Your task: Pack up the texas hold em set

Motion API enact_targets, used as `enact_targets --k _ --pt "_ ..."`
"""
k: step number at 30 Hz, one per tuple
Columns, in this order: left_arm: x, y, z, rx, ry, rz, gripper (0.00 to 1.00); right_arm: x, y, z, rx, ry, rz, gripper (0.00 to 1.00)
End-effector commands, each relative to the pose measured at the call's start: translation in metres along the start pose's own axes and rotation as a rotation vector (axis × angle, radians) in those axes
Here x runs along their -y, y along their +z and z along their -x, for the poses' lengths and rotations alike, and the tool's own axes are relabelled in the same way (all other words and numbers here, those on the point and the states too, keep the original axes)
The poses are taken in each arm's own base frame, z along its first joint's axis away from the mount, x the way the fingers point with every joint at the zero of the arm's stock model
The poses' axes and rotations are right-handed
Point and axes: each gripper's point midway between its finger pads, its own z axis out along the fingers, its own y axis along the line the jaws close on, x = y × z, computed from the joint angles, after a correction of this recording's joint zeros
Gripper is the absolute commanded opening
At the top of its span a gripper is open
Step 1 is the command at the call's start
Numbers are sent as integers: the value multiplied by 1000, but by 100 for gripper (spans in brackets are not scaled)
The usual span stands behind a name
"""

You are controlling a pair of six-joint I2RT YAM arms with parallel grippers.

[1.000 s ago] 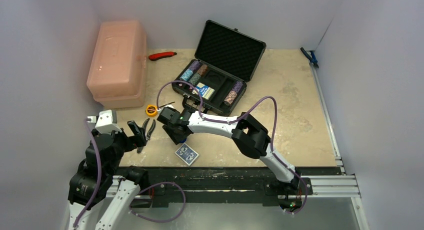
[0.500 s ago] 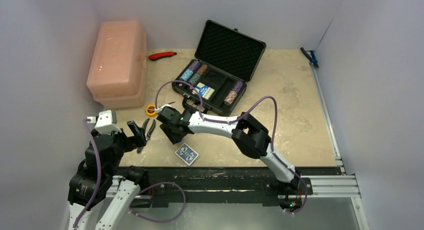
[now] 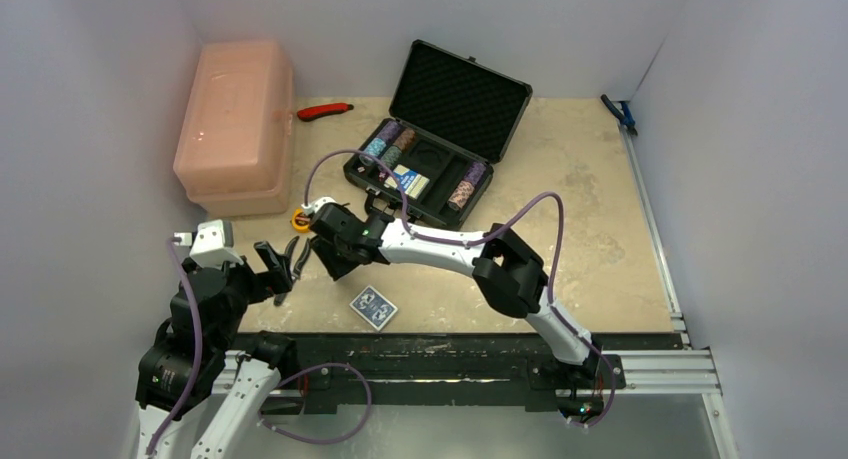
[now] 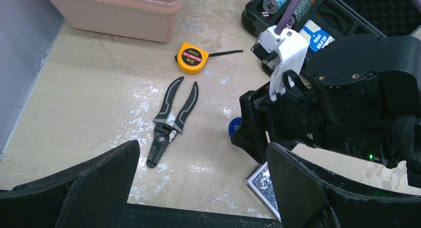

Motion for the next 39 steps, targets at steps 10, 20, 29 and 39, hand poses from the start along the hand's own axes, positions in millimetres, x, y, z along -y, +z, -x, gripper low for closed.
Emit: enact_targets --k 10,20,29,39 --pt "3 2 8 16 -5 -1 100 31 -61 87 212 35 -24 30" --pt "5 5 6 -4 5 -4 100 103 -94 121 286 96 -117 27" --pt "7 9 5 -24 12 -1 100 152 -116 144 350 119 -192 27" --pt "8 15 1 -53 23 4 100 188 -120 154 363 109 -281 27"
